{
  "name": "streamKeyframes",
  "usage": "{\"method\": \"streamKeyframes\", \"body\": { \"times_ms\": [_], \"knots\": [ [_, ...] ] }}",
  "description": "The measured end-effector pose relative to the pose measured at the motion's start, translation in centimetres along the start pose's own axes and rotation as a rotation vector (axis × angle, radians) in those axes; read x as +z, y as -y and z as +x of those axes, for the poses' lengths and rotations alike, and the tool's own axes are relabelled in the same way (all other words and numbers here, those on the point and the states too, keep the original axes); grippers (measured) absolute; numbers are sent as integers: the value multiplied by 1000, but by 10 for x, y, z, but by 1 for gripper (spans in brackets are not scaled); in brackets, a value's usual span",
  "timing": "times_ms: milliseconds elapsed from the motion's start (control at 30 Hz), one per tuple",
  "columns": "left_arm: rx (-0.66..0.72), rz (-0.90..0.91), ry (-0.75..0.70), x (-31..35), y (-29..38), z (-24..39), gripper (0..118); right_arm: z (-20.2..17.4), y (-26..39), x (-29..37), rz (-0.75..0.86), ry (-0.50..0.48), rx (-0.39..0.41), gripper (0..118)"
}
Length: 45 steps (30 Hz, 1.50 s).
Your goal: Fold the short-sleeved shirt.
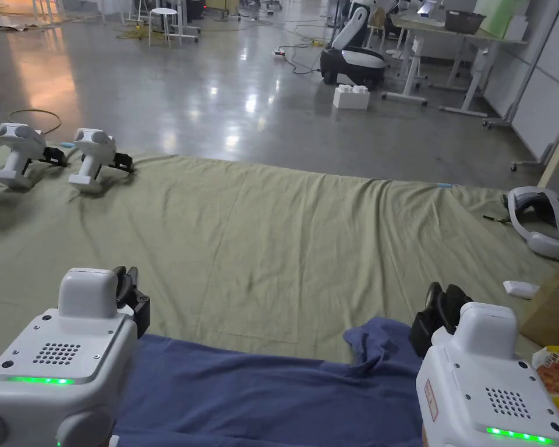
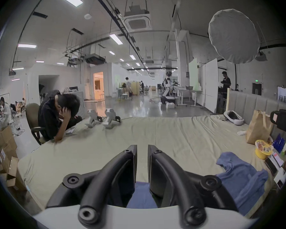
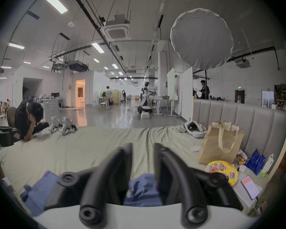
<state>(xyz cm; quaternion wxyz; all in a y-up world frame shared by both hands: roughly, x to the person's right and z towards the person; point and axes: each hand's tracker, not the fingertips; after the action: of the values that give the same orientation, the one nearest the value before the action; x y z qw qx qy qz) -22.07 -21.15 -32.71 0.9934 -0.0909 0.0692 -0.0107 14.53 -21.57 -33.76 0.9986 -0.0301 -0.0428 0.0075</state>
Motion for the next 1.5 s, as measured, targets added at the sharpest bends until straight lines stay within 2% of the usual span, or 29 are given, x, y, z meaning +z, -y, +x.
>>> {"method": "streamKeyframes", "body": {
  "times_ms": [33,67,133,267,367,600,833,1033,1067,1100,1133,1167,1367,1500],
  "knots": [
    [26,20,38,2,-1,-3,15,0,-1,1,21,-10,-3,21],
    [24,30,22,5,-1,-3,9,0,-2,2,38,-23,1,16],
    [21,56,4,10,-3,-5,3,-6,-4,2,53,-11,55,9],
    [17,62,11,9,-3,-11,2,-8,-5,-1,29,-22,59,8],
    [9,-4,10,-6,4,-23,2,-5,0,-5,-2,-26,48,8],
    [-15,-318,27,-93,38,-67,2,2,12,-20,-72,-26,57,8],
    [16,-619,77,-191,53,-94,2,4,27,-40,-151,-28,70,8],
    [87,-862,135,-248,69,-104,3,6,44,-51,-220,-24,97,8],
    [92,-892,143,-252,71,-104,9,7,46,-52,-227,-23,98,8],
    [103,-918,146,-259,75,-104,21,8,49,-53,-238,-21,102,8],
    [113,-939,159,-263,79,-104,45,9,52,-54,-246,-18,105,8],
    [111,-951,169,-268,83,-104,54,10,56,-56,-255,-14,108,8],
    [131,-1017,122,-285,102,-99,55,19,66,-61,-298,10,98,8],
    [30,-1016,98,-285,104,-84,53,23,70,-63,-321,19,96,8]
  ]
}}
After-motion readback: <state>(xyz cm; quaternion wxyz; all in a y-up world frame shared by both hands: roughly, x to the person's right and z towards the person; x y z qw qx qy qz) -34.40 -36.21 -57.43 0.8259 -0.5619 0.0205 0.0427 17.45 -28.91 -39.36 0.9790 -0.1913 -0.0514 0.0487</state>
